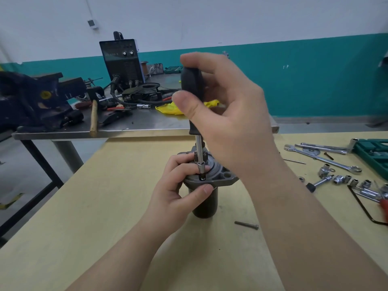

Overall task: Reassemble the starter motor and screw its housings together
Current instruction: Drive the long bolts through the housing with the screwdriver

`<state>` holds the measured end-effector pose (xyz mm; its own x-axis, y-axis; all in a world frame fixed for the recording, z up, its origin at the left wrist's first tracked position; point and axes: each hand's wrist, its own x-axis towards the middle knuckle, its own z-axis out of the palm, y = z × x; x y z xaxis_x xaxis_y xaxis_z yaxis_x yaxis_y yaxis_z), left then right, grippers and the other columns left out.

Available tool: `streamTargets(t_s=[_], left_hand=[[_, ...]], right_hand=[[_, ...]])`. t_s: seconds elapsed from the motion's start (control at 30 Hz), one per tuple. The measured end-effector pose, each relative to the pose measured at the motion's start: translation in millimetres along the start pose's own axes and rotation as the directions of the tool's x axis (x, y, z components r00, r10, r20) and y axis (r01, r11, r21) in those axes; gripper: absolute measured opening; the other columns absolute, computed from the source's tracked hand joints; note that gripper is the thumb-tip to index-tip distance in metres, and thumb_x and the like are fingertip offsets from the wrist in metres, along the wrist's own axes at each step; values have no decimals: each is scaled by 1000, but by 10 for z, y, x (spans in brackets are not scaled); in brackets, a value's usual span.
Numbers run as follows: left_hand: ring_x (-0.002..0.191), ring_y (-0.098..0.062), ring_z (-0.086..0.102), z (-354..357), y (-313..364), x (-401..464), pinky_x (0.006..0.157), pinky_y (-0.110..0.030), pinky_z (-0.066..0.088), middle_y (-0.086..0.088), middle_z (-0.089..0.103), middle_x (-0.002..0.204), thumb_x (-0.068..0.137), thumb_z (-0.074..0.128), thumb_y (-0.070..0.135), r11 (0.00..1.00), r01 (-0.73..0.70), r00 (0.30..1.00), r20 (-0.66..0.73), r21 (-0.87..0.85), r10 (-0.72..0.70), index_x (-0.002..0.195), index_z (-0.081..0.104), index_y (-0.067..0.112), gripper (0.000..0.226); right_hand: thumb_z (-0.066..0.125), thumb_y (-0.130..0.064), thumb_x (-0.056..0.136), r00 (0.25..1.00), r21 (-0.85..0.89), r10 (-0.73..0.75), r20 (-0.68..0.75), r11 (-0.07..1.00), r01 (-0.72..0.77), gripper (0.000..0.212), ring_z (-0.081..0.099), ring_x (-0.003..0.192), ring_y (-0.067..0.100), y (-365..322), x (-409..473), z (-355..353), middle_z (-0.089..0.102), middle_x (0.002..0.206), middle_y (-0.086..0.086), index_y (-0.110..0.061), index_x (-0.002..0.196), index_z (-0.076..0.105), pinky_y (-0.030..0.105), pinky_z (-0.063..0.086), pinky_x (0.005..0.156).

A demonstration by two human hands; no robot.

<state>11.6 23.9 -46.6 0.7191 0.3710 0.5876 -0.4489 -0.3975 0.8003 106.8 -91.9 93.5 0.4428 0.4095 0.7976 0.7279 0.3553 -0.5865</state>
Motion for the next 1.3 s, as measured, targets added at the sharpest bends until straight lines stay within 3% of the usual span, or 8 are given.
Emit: streamTargets(t_s=[0.17, 0.3, 0.43, 0.57, 0.67, 0.93, 1.1, 1.3], left_hand=[[140, -35, 52, 4, -3, -3, 113, -46, 48, 6, 59, 135, 88, 81, 27, 1000, -16, 1000, 5, 1, 16, 117, 77, 38, 31], [144, -34, 48, 3, -3, -6, 113, -46, 47, 3, 58, 137, 87, 80, 27, 1000, -8, 1000, 0, 3, 8, 116, 77, 35, 30], [143, -33, 48, 3, 1, -3, 110, -46, 47, -1, 58, 136, 87, 80, 25, 1000, 4, 1000, -1, -9, -4, 112, 77, 35, 27], [143, -33, 48, 4, 0, -3, 114, -47, 46, 3, 58, 137, 87, 80, 25, 1000, -12, 1000, 2, -4, 12, 115, 77, 38, 31], [141, -34, 50, 3, -2, -2, 115, -49, 46, 5, 58, 137, 88, 80, 25, 1000, -13, 1000, 5, -1, 13, 118, 77, 36, 32], [140, -30, 51, -4, 11, 7, 110, -32, 46, 4, 59, 137, 89, 79, 25, 999, -27, 1000, 12, 20, 27, 115, 77, 39, 30], [140, -33, 52, -5, -3, -4, 113, -47, 48, 3, 59, 136, 89, 79, 22, 999, -37, 999, 14, 24, 36, 118, 77, 36, 33], [143, -34, 50, 3, 13, -10, 114, -59, 46, 1, 58, 138, 87, 81, 26, 999, -4, 1000, 3, 41, 4, 117, 76, 34, 32]], right_hand=[[58, -8, 107, 962, 299, 82, 259, 941, -160, 35, 79, 98, 25, -49, 36, -164, 78, 110, 3, -28, 135, 63, 43, 66, 84], [77, -12, 95, 997, 112, 43, 66, 992, -50, 36, 71, 78, 12, -45, 33, -113, 68, 82, -18, -35, 120, 64, 28, 61, 76], [78, -29, 95, 994, -189, -49, -99, 981, 29, 33, 67, 86, 7, -26, -14, -8, 64, 90, -24, -34, 125, 65, 23, 57, 77], [64, -24, 106, 992, 150, 107, 63, 982, -116, 29, 73, 106, 12, -36, 9, -15, 74, 108, -17, -27, 134, 65, 39, 62, 96], [58, -14, 107, 976, 298, 125, 180, 938, -175, 31, 78, 97, 24, -41, 10, -84, 77, 107, 1, -27, 134, 65, 50, 66, 87], [80, -29, 95, 991, -134, -43, -126, 991, 26, 31, 69, 84, 10, -41, -22, 10, 66, 91, -20, -34, 123, 68, 27, 60, 76], [59, -19, 108, 984, 214, 129, 122, 965, -153, 27, 71, 116, 14, -70, 18, -64, 73, 118, -15, -28, 132, 69, 49, 60, 101], [75, -14, 97, 1000, 50, 12, -27, 999, -11, 26, 72, 82, 11, -91, 9, -79, 71, 88, -13, -29, 116, 65, 27, 61, 79]])
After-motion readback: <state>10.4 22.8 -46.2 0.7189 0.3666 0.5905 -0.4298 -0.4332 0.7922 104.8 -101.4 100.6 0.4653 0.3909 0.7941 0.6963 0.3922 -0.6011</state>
